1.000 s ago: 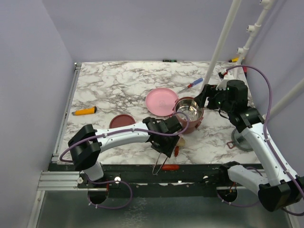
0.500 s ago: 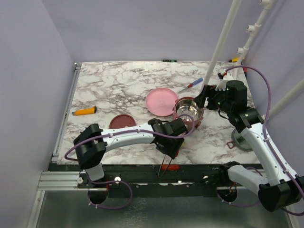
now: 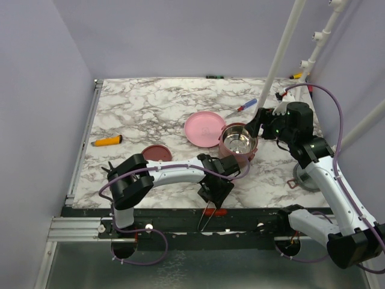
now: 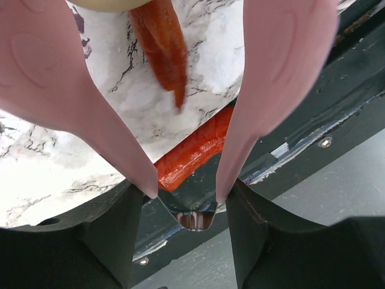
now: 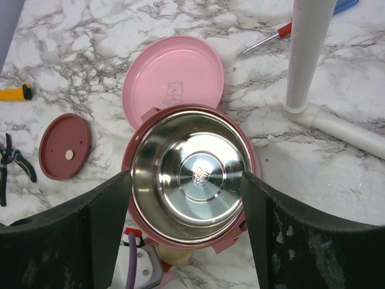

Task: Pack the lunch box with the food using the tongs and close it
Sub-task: Pick up the fake food at the center of the board.

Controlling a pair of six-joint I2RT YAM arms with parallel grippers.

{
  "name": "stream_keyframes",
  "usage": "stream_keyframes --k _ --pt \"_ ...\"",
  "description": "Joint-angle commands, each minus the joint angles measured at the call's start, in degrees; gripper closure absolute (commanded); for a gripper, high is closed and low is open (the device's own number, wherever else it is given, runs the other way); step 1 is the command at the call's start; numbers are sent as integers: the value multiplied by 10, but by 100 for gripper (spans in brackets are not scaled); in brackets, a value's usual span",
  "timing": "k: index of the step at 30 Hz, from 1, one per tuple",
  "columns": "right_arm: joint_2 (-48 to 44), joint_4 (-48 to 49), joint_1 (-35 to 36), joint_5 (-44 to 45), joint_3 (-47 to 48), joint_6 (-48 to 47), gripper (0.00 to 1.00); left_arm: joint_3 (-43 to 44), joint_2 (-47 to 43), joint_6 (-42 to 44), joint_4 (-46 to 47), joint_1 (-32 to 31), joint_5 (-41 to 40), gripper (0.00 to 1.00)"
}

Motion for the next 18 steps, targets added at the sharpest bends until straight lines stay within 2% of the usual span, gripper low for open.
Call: stream_keyframes --k 1,15,18 --pt "-16 12 -3 -15 -8 2 23 19 27 22 -1 -3 27 43" --pt "-22 16 -3 -19 -17 1 23 18 44 19 11 2 -54 42" --pt "-20 17 -3 -20 -20 0 23 21 43 23 18 2 -63 48"
